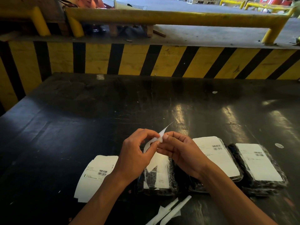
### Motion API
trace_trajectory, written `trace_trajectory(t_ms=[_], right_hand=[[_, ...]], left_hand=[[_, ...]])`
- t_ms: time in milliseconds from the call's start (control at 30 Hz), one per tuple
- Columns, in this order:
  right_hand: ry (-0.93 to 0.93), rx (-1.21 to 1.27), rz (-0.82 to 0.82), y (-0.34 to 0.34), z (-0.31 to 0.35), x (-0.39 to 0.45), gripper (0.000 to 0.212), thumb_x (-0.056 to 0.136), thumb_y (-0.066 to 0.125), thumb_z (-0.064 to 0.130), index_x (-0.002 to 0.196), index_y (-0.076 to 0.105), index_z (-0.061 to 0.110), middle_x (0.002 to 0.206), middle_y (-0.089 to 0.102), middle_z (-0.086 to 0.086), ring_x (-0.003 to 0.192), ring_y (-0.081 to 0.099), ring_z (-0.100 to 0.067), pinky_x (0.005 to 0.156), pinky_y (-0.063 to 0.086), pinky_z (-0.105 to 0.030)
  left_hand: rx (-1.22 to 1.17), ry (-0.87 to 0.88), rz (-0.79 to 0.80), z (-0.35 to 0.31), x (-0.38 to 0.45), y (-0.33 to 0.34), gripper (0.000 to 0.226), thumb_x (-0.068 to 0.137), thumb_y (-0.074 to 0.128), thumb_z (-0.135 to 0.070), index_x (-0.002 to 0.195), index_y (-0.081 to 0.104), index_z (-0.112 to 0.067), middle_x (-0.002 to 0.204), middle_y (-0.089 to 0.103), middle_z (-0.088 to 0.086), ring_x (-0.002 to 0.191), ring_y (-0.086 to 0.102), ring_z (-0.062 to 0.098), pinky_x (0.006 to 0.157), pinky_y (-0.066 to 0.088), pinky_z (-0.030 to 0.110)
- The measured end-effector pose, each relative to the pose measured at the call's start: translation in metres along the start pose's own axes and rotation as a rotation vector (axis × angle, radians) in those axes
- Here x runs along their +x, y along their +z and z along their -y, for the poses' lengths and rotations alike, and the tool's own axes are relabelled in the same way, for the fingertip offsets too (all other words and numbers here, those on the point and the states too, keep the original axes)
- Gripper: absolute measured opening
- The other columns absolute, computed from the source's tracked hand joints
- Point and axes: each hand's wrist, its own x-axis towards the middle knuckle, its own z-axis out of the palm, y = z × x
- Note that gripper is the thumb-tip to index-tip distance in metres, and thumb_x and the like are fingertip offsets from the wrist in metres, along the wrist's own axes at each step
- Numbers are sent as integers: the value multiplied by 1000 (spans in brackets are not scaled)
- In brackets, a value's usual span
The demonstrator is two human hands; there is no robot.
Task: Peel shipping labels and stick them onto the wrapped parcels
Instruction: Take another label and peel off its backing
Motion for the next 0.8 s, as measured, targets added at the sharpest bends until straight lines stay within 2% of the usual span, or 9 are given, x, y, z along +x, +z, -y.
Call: trace_trajectory(t_ms=[200,333,467,600,800], right_hand=[[-16,-21,-6,-1,1,-2,12,91,61,13,84,70,12,96,75,-14,93,72,-24,89,57,-36],[-55,-116,7,-2,0,-2,12,95,58,17,90,68,15,98,74,-10,100,70,-24,87,53,-38],[-131,-207,-39,-4,-5,0,13,94,60,22,98,65,10,94,70,-6,97,67,-21,84,51,-38],[-226,-359,-75,-4,-10,0,14,97,59,21,98,65,9,88,68,-1,90,65,-15,82,52,-36],[-310,-522,-85,-4,-14,0,13,96,59,20,97,66,9,86,69,1,85,65,-13,74,52,-30]], left_hand=[[11,-4,6,-2,-2,0,22,88,72,-23,103,62,-36,102,65,-19,99,63,1,77,51,9],[-3,-33,18,-3,-1,1,15,90,69,-24,103,66,-30,100,68,-16,96,65,2,78,53,11],[-43,-63,28,-8,0,3,13,91,67,-26,104,67,-26,97,70,-16,93,68,2,78,54,13],[-77,-133,10,-9,-2,8,17,89,68,-31,104,67,-23,95,71,-15,91,68,0,77,55,12],[-141,-256,-15,-8,-5,13,16,89,67,-33,100,67,-22,92,73,-12,88,70,4,78,59,20]])
